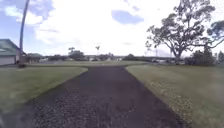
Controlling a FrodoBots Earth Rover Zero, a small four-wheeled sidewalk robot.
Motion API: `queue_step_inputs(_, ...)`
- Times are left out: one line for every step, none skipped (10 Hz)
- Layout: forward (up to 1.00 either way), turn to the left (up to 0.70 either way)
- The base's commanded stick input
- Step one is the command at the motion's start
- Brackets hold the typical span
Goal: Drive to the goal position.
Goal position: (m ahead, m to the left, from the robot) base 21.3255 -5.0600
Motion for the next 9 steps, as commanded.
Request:
queue_step_inputs(0.50,0.00)
queue_step_inputs(0.50,0.00)
queue_step_inputs(0.50,0.08)
queue_step_inputs(0.50,0.33)
queue_step_inputs(0.50,0.50)
queue_step_inputs(0.50,0.32)
queue_step_inputs(0.50,0.00)
queue_step_inputs(0.50,0.00)
queue_step_inputs(0.50,0.00)
